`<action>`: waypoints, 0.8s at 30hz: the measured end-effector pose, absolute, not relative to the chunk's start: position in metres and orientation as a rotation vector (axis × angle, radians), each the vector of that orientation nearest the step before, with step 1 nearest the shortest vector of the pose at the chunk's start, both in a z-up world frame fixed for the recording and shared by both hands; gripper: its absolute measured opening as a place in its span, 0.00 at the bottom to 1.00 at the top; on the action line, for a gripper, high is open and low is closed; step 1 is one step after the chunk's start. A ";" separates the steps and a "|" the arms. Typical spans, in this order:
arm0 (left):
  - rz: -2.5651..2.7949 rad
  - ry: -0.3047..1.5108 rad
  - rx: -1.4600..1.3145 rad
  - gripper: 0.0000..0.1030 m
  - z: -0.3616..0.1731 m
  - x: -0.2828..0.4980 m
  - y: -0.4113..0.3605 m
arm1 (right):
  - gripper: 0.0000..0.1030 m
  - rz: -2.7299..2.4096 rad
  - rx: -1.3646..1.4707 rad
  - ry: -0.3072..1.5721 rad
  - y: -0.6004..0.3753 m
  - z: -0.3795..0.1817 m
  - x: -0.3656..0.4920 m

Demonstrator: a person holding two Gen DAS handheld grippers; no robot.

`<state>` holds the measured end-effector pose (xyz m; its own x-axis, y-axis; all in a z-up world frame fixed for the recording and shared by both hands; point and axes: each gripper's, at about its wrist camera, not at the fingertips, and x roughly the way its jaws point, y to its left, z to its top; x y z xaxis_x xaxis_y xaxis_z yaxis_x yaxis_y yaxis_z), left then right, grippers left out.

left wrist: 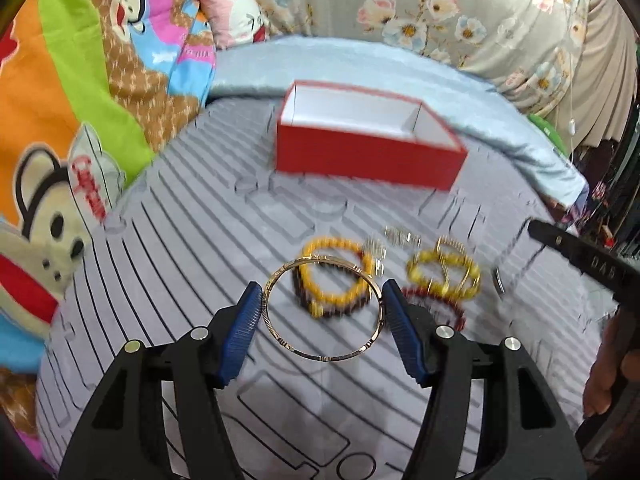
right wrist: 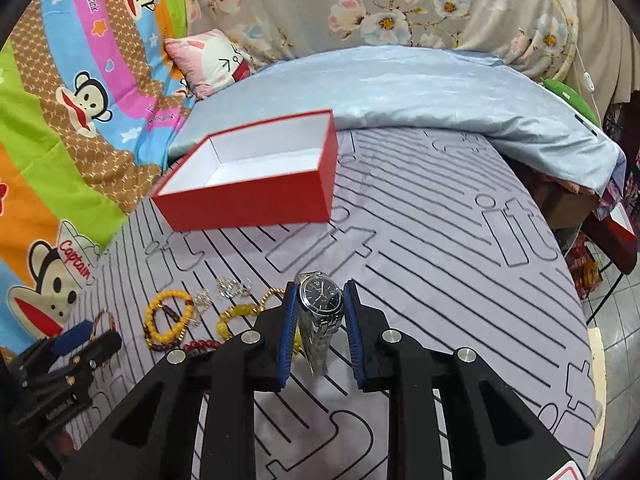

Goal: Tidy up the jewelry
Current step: 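Carry the watch and bangle over the red box and open both tools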

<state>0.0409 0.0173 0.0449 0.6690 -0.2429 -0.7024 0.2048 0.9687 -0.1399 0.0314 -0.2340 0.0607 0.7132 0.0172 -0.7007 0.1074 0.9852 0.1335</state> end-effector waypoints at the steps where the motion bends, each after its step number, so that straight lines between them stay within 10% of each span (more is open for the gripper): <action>1: -0.255 0.782 -0.050 0.57 0.053 0.044 0.018 | 0.21 -0.046 0.167 0.771 -0.233 0.064 0.032; 24: -0.319 0.742 0.004 0.57 0.107 0.284 -0.045 | 0.21 0.035 0.156 0.716 -0.234 0.120 0.244</action>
<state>0.2845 -0.0448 0.1073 0.6910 -0.2836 -0.6649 0.2865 0.9519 -0.1082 0.2443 -0.2340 0.1201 0.7543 0.0853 -0.6510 0.0217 0.9877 0.1546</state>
